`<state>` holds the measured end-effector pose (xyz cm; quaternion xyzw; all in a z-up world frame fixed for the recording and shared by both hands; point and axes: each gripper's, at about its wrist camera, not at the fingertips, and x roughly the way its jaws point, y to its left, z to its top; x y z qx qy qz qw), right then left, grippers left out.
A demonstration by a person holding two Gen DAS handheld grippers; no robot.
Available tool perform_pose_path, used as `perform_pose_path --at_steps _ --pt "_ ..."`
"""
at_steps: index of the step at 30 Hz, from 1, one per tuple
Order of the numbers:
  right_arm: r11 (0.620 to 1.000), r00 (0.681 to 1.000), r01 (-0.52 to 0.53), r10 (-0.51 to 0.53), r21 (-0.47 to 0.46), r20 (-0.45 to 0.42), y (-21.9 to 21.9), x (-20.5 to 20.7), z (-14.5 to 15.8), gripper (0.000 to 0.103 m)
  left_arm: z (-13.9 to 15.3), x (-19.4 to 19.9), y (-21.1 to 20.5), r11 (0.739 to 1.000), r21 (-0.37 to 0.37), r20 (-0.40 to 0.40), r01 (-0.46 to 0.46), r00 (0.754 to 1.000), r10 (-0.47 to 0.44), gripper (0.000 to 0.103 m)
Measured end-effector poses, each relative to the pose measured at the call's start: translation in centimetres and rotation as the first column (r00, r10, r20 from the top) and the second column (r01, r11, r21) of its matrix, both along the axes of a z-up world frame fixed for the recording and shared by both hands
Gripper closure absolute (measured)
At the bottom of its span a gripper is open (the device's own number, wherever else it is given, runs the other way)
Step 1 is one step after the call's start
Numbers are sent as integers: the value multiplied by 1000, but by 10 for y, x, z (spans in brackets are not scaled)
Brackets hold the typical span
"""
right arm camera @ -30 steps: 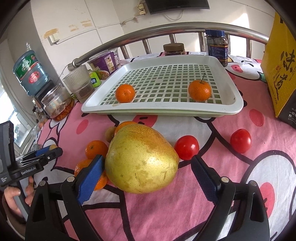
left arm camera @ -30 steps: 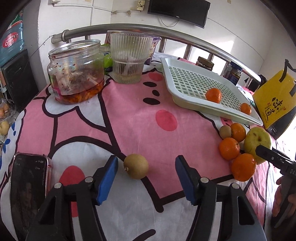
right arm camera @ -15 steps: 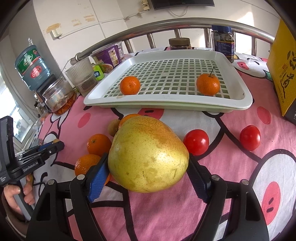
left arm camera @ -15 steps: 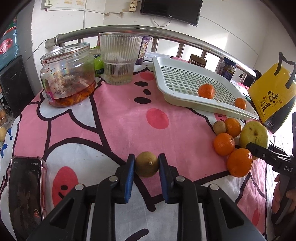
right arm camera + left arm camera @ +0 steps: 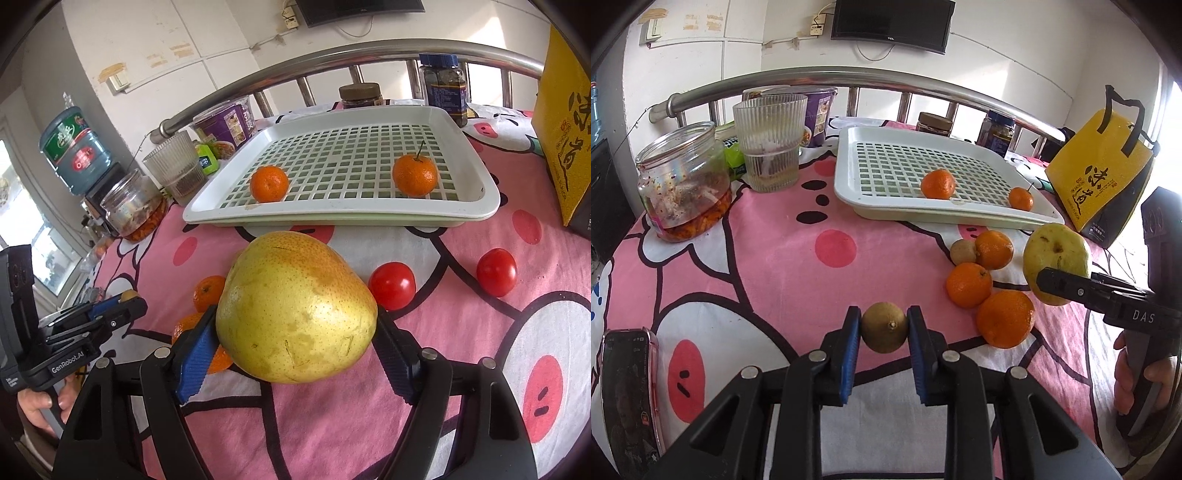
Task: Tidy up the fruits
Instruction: 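Carry the kiwi and pear into the white tray and open both tools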
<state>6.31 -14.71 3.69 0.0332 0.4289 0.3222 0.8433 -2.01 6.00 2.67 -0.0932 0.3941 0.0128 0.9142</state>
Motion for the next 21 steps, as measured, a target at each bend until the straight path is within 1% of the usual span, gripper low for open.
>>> perform_pose_path --at_steps 8,21 --pt "999 1000 -1 0 46 29 -4 -4 13 25 11 11 -24 999 -1 9 38 999 -38 76" --pt "994 994 74 -81 86 75 -27 1 27 25 28 46 -43 997 17 25 76 997 -76 76"
